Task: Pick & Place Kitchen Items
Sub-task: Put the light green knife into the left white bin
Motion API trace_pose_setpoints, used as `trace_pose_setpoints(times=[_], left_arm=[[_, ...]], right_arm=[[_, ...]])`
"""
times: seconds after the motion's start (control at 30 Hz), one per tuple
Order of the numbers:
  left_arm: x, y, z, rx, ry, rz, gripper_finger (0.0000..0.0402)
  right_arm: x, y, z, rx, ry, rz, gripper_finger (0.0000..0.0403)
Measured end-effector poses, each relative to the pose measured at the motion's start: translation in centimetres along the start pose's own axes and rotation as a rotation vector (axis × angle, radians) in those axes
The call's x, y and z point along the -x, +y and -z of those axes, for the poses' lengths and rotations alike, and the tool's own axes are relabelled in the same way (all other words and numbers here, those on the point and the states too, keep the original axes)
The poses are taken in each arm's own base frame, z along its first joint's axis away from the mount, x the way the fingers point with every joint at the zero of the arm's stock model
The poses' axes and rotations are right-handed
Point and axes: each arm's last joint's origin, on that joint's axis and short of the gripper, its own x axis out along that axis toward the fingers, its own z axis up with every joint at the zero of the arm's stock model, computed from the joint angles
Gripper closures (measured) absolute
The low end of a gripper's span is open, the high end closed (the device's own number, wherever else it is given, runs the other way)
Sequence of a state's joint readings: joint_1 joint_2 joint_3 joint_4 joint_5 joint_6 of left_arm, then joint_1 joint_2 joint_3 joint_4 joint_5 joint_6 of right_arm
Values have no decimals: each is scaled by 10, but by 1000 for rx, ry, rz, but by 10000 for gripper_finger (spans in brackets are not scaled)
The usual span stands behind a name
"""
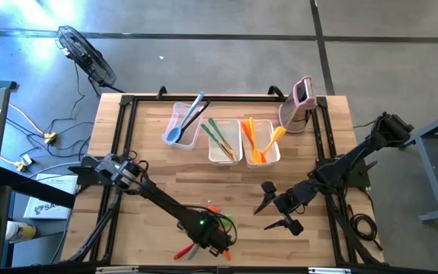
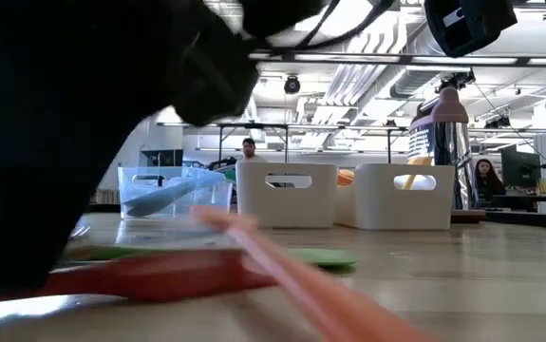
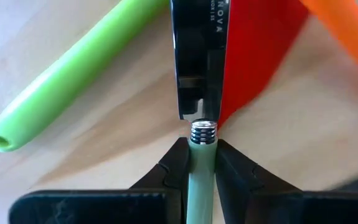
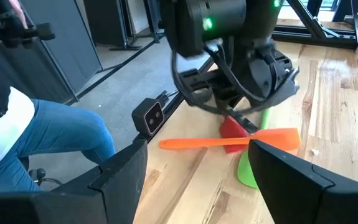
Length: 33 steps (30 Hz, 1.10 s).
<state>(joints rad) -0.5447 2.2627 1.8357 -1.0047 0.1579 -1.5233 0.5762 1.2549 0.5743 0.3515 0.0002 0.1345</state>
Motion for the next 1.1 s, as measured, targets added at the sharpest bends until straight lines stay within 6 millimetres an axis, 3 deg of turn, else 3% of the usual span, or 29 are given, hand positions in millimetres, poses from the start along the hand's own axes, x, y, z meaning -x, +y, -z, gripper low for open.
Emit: trace_pose_setpoints(times=[0.27,0.63,1.1], left_arm=[[45,-15,13,-33,-110,31,358],[103,-14,32,-39,-321,1,358],[133,-17,25,-217,-696,2,358]], right_arm=[[0,0,0,0,3,-2,133],[0,10,0,8,-5,-39,133],[2,13,-16,69,-174,-60,133]])
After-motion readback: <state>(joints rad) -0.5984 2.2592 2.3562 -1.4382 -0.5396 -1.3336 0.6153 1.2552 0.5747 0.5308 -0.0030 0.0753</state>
